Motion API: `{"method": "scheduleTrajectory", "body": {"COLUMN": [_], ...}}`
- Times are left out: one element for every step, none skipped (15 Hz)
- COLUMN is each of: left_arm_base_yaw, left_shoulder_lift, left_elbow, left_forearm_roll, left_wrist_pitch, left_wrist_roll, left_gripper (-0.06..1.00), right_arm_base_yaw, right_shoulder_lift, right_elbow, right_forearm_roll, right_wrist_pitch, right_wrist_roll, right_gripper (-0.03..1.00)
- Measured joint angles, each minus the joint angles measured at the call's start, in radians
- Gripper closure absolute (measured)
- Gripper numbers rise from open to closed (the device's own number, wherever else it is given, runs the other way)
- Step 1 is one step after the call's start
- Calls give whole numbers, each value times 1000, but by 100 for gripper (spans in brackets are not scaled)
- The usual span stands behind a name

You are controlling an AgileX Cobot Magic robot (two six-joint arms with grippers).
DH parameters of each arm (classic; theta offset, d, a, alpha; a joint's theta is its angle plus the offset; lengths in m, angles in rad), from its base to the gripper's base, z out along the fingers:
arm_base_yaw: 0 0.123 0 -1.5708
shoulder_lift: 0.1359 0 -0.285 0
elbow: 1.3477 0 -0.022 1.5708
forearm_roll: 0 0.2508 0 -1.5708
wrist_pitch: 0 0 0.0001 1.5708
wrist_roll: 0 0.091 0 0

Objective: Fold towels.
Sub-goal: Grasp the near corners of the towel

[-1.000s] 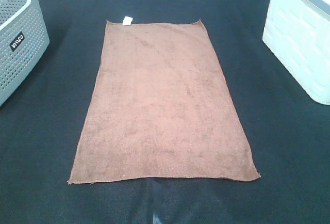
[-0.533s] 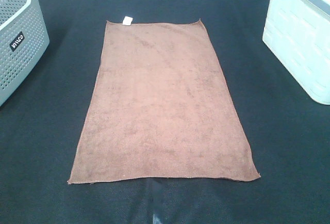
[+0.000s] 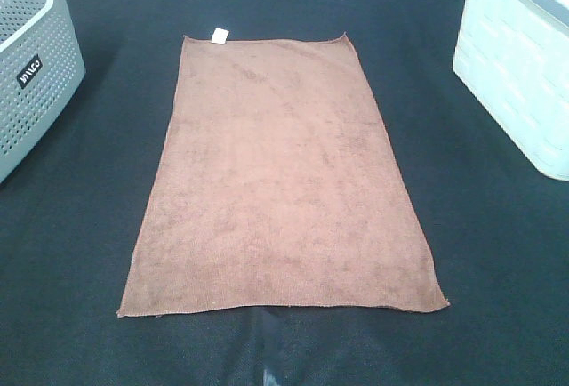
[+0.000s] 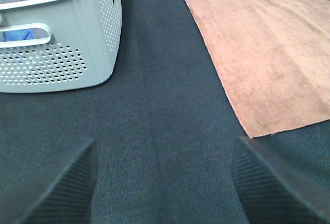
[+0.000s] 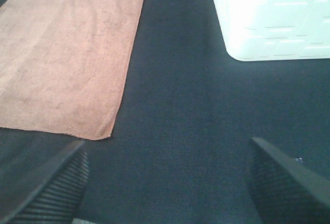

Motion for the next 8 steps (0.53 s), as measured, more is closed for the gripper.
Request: {"method": "scheduleTrajectory", "body": {"left_arm_base_yaw": [0,0,0,0,0,0,0,0], "left_shoulder_lift": [0,0,5,45,86,144,209,282], "left_elbow": [0,-8,-15,-15,-9,1,5,6], "left_forearm_roll": [0,0,0,-5,-22,-44,-78,-122], "left_wrist_pitch": [0,-26,-88,-192,-268,-324,-362,-392], "left_wrist_roll": [0,-10,-33,-88,-118,-138,-145,-147], "left_gripper": [24,24,24,24,24,24,24,24], "right_arm_base_yaw": [0,0,0,0,0,0,0,0], "right_shoulder_lift": [0,4,27,78,133,199,267,349], "right_elbow": [0,-1,-8,-17,-20,-20,-20,-20], "right_forearm_roll": [0,-3,-7,-8,-4,1,3,13], "right_wrist_pitch": [0,-4,-22,-55,-84,-105,-126,-150], "right_wrist_roll": [0,20,44,66,75,77,77,77], "right_gripper": [19,20,21,21,21,21,21,21]}}
